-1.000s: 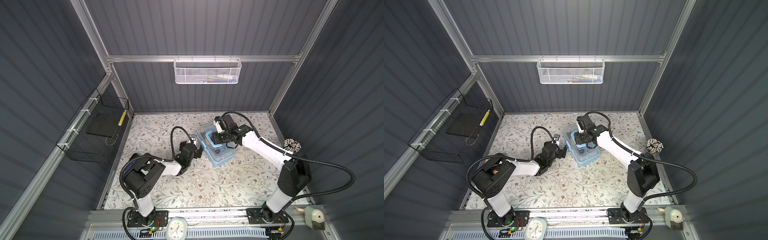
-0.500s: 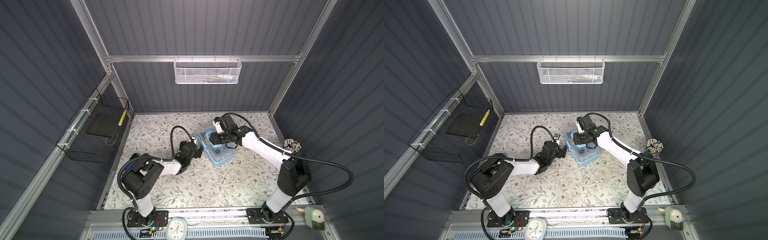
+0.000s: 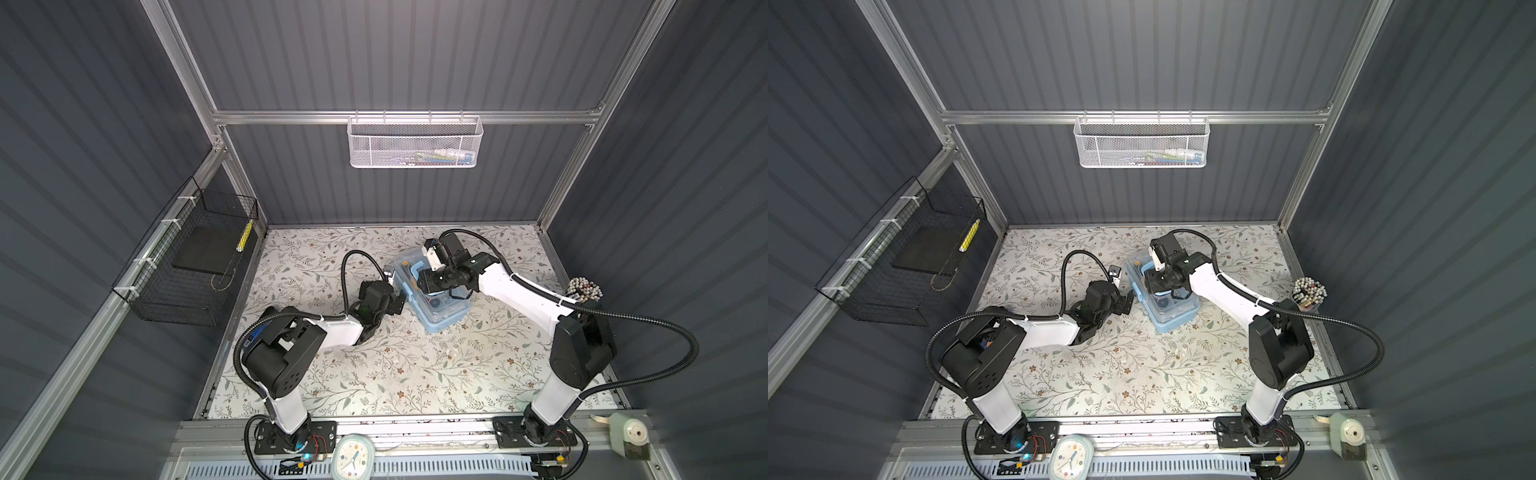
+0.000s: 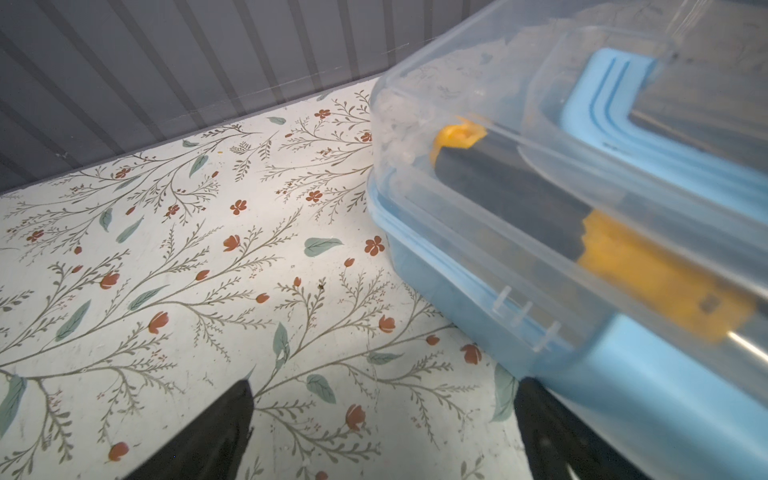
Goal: Pack the tool kit
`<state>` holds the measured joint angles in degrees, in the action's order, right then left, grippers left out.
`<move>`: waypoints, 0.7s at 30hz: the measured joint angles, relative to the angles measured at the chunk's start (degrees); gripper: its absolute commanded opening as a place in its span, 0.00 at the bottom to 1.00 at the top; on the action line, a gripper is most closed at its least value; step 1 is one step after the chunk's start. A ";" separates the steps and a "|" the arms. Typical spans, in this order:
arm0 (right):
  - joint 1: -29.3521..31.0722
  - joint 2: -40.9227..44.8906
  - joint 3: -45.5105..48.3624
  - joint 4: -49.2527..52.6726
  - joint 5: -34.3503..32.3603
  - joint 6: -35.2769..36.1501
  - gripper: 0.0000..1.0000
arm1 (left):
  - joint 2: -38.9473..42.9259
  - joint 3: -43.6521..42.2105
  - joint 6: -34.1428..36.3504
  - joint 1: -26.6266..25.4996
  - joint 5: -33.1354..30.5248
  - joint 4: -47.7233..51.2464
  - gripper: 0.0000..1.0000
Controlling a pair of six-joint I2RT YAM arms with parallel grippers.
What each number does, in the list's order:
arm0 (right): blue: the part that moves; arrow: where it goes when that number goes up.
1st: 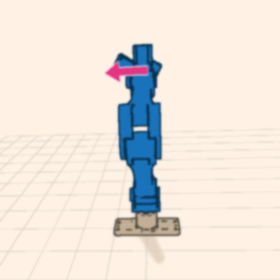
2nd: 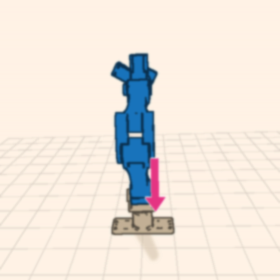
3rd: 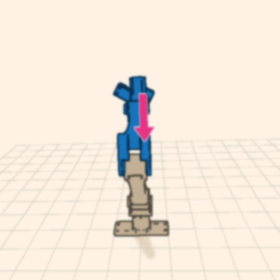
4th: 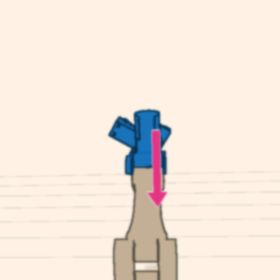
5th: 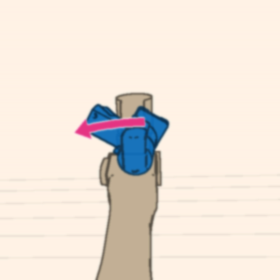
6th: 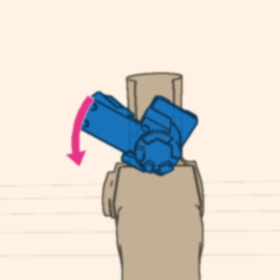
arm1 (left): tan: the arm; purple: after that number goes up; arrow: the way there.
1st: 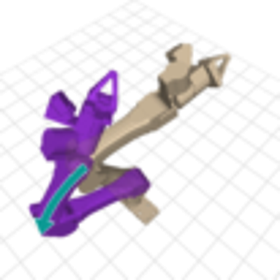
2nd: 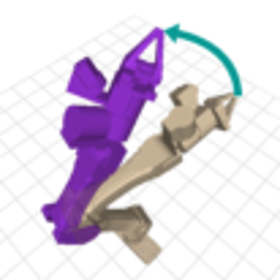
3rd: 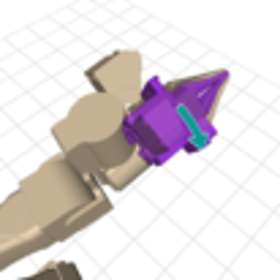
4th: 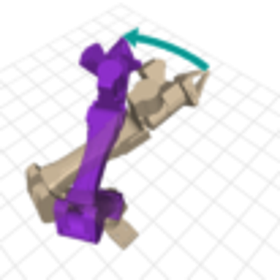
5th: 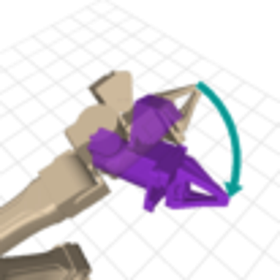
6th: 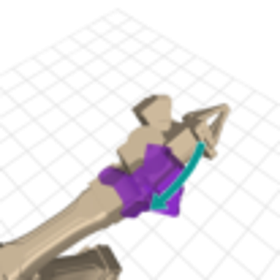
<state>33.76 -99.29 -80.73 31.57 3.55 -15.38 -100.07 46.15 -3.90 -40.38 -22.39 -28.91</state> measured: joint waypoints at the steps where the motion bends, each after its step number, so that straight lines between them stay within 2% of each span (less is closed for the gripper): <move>1: 0.07 -0.04 -0.07 0.09 -0.13 0.24 0.62 | 0.00 0.24 -0.09 0.09 0.07 0.46 0.99; 8: 1.42 -0.33 -0.98 0.39 -2.51 2.43 0.74 | 0.00 2.56 -0.46 0.52 0.39 3.04 0.99; 15: 1.66 -2.58 -4.42 2.91 -4.52 4.20 0.73 | 0.00 2.99 -1.07 0.74 0.85 3.32 0.99; 21: 1.86 -3.76 -5.95 5.05 -6.64 7.04 0.76 | 0.00 2.99 -1.29 0.74 0.85 3.37 0.99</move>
<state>35.62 -103.04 -86.67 36.62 -3.09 -8.34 -100.07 49.15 -5.19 -39.64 -21.54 -25.54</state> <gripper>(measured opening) 0.753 0.994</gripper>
